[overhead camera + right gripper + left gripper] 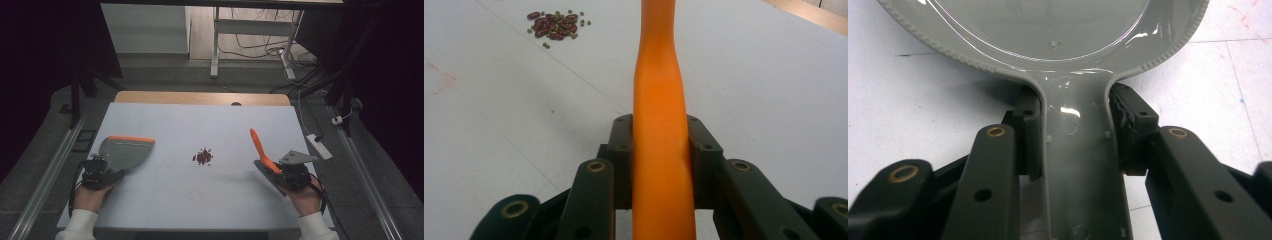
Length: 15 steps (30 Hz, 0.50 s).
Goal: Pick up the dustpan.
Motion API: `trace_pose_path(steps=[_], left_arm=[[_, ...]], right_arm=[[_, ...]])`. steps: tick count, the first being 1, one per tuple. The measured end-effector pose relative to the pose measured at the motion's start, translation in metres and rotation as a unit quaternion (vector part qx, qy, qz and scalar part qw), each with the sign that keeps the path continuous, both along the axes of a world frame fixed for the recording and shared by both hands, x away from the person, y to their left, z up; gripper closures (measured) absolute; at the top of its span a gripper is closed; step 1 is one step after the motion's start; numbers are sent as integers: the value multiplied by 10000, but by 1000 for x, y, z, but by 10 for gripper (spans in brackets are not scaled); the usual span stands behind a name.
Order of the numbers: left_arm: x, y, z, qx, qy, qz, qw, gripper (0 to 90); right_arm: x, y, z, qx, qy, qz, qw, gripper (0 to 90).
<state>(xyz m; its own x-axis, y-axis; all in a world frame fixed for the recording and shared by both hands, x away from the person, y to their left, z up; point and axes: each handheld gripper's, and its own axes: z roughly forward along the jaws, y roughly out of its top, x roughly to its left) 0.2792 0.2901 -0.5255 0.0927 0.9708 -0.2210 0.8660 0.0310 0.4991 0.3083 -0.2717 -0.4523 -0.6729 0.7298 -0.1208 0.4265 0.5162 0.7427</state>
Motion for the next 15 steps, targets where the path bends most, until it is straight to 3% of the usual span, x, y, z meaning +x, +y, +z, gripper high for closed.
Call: trace_pose_path(steps=[15], left_arm=[[-1,6,1,-139,-144,-75,9998,623]], right_arm=[[0,0,0,10,15,-9,10000,696]])
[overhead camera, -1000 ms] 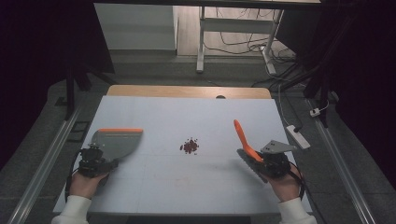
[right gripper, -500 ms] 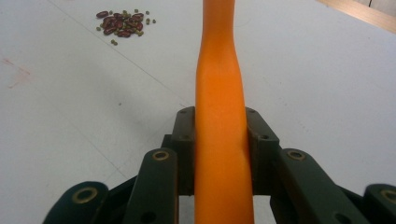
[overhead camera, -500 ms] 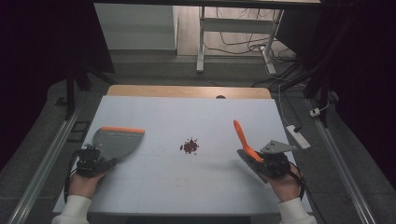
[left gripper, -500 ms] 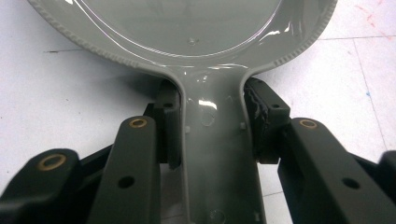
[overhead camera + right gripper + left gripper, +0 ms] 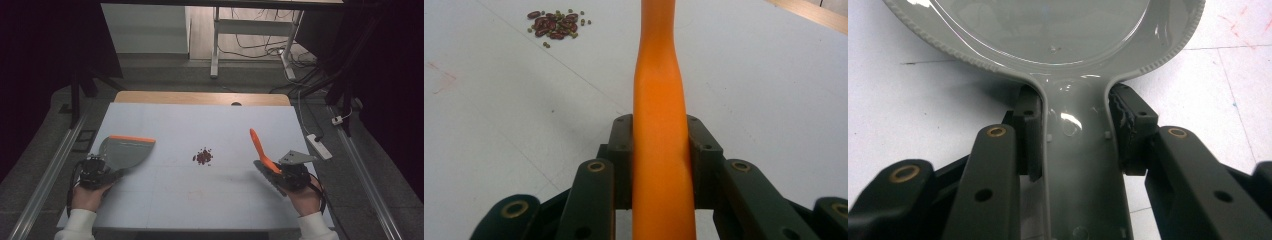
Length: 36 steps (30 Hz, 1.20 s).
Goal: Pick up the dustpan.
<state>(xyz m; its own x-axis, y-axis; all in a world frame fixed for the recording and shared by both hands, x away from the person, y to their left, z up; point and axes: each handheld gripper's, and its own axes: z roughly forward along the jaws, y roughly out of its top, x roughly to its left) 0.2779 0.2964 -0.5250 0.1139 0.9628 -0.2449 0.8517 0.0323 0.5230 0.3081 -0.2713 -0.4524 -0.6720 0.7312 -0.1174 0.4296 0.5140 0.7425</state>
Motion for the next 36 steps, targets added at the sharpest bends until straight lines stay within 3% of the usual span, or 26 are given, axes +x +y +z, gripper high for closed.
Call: trace_pose_path(steps=[8,18,28,36], left_arm=[[-1,1,1,-3,-114,-105,9999,624],[-4,7,5,-64,-451,-233,9987,624],[-5,16,7,-387,-781,-416,9953,624],[-2,20,10,-554,-1053,-679,9906,624]], right_arm=[[0,-1,0,2,-27,11,10000,696],[0,-1,0,6,-23,-2,10000,696],[0,0,1,4,-68,7,10000,696],[1,0,1,2,-86,-10,10000,696]])
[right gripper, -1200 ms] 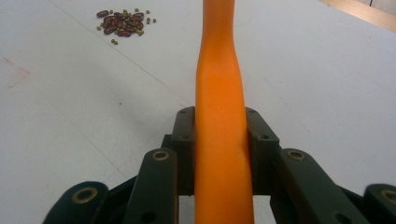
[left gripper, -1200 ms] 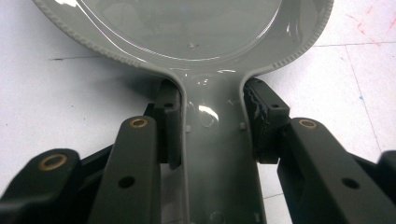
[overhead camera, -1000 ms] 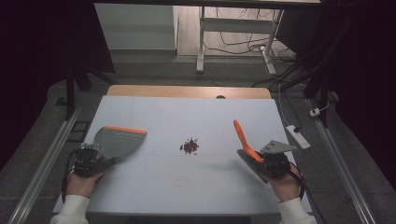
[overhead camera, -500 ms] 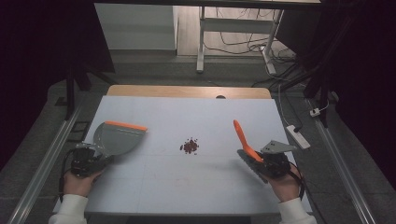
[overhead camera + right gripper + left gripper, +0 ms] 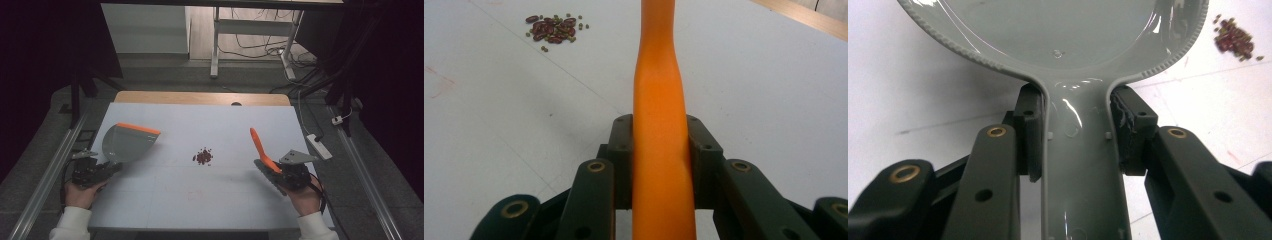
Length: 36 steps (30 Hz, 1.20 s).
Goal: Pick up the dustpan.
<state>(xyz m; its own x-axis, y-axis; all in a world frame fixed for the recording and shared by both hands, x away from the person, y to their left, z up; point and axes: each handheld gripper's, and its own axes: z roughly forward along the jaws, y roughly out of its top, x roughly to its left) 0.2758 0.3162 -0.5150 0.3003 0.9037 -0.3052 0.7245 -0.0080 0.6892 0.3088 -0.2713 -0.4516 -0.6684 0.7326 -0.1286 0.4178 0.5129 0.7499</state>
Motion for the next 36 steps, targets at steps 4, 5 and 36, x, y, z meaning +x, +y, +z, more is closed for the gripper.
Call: trace_pose_path(steps=[4,5,36], left_arm=[[2,2,3,38,-127,-221,9997,624],[2,2,4,22,-158,-269,9995,624],[0,-9,21,-80,-776,-1431,9866,623]], right_arm=[[1,1,0,-25,7,-6,10000,696],[2,2,0,-27,1,5,10000,696],[13,1,-1,120,-12,-72,9999,696]])
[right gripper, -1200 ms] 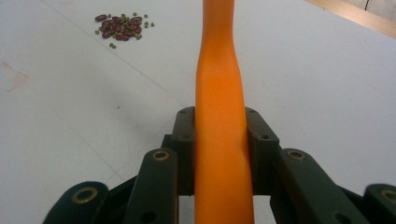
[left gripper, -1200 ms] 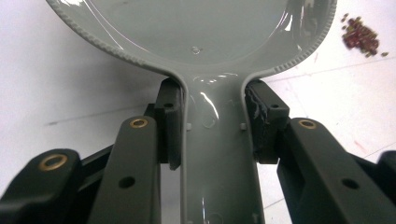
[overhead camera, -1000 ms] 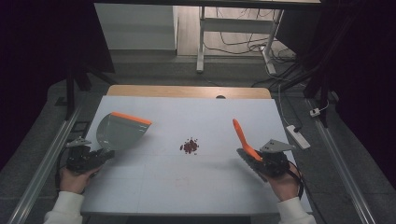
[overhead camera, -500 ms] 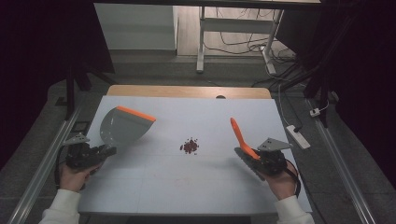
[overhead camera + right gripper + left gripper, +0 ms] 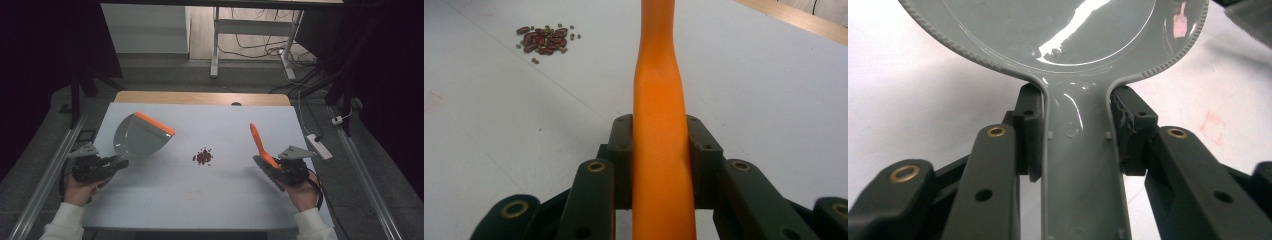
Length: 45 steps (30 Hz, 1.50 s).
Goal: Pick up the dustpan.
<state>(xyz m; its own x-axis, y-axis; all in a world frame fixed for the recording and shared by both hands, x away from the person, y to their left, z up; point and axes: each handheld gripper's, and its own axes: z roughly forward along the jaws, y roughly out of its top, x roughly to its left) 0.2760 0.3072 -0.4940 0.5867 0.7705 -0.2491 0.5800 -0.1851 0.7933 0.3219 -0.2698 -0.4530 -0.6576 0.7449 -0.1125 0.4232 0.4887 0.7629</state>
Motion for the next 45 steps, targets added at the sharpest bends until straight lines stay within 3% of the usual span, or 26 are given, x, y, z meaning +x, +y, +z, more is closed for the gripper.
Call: trace_pose_path(steps=[7,15,21,34,45], left_arm=[[-7,-6,6,247,-84,-125,9996,622],[-9,-12,13,282,-172,-411,9986,622],[-10,-14,13,333,-134,-625,9974,623],[-13,-30,13,624,8,-1199,9908,622],[-17,-43,13,809,41,-1441,9862,622]], right_arm=[[0,0,-1,6,8,15,10000,696],[1,6,-2,-9,23,114,9999,696],[1,5,1,36,-21,37,10000,696],[-2,9,-1,-20,2,118,9999,696],[-1,19,5,38,-93,226,9997,696]])
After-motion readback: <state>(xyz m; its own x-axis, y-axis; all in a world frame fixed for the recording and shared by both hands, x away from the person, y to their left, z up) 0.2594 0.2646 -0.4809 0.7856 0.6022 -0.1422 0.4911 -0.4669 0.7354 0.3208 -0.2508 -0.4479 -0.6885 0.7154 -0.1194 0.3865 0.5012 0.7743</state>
